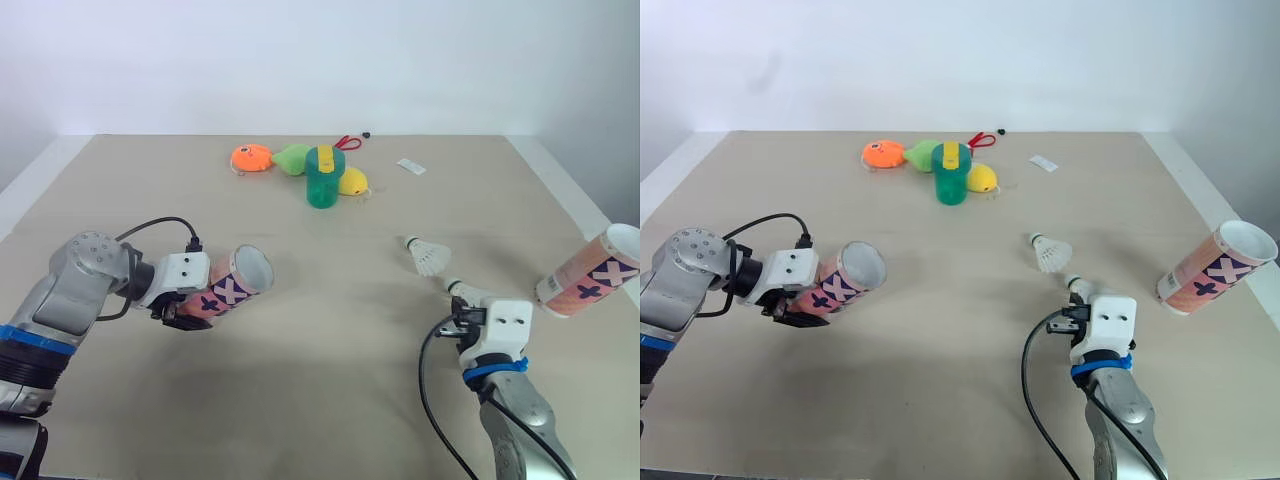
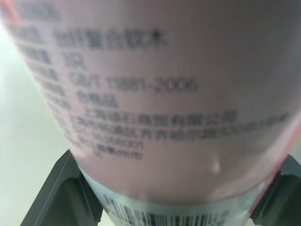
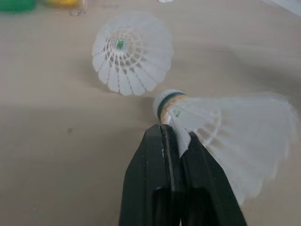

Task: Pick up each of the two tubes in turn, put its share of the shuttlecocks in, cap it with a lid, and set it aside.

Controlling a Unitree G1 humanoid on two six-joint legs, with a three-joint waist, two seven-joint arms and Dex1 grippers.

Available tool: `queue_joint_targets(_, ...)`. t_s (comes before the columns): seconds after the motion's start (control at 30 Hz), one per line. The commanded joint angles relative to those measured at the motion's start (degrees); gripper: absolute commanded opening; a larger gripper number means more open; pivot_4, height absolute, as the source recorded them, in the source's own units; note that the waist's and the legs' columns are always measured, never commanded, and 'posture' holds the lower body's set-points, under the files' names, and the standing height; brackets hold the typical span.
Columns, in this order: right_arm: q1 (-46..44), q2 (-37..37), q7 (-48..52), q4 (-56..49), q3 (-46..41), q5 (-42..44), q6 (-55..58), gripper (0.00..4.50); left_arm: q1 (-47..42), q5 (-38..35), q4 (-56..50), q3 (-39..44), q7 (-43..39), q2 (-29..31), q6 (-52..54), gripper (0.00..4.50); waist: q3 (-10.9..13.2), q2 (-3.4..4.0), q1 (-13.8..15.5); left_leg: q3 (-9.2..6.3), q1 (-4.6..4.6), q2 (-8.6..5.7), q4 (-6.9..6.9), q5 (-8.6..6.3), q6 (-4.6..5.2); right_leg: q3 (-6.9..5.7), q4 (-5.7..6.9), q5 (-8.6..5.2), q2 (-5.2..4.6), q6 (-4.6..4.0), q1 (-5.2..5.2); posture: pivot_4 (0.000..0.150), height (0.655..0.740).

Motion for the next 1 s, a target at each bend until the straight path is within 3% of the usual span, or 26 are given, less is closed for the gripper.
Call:
queue_joint_targets(0.03,1.0,-1.6,3.7,-7.3,-2.9,4.0,-7.5,0.05,1.5,-0.2,0.7,-3.4,-0.4,-1.2,0.1,3.23,0.0,0.04,0.0,-0.02,0.01,0.00,0.00,-0.01,0.02,0.02,0.00,0.00,0.00,0.01,0.00,0.150,0.7400)
queue_joint_targets(0.2,-1.7,-9.5,13.3,-9.6,0.1,10.4,-5.5,0.05,1.0,-0.1,1.4,-3.7,-0.6,-1.5,-0.1,3.23,0.0,-0.02,-0.1,-0.12,0.05,-0.02,0.04,0.00,0.03,0.03,-0.02,0.03,-0.02,0.06,0.07,0.150,0.7400)
queue_joint_targets(0.3,-8.9,-19.0,23.7,-11.3,7.7,19.1,5.3,0.05,0.0,0.2,2.2,-4.2,-0.7,-2.0,-0.2,3.23,0.0,0.00,-0.2,-0.03,0.16,-0.01,0.05,0.04,0.11,0.11,-0.02,0.11,-0.02,0.01,0.11,0.150,0.7400)
queue_joint_targets(0.47,-26.3,-23.5,29.1,-5.3,13.6,23.3,11.8,0.05,-1.5,0.5,3.5,-4.7,-0.8,-3.0,-0.5,3.23,0.0,-0.06,0.2,-0.39,0.04,-0.13,0.05,0.19,0.34,-0.10,-0.03,0.15,-0.01,-0.05,0.10,0.150,0.7400)
queue_joint_targets(0.7,-39.4,-20.9,34.2,3.2,24.4,19.1,10.5,0.05,-1.7,0.3,3.3,-4.7,-0.9,-3.1,0.1,3.23,0.0,-0.05,0.4,-0.47,-0.15,-0.24,0.04,0.19,0.35,-0.17,-0.36,0.16,-0.05,0.06,0.28,0.150,0.7400)
queue_joint_targets(1.0,-46.3,-14.2,35.1,9.8,33.0,13.8,10.3,0.05,-0.9,0.0,1.8,-4.5,-0.6,-2.9,1.6,3.23,0.0,-0.05,0.4,-0.52,-0.13,-0.21,0.05,0.20,0.38,-0.22,-0.37,0.23,-0.03,0.03,0.28,0.150,0.7400)
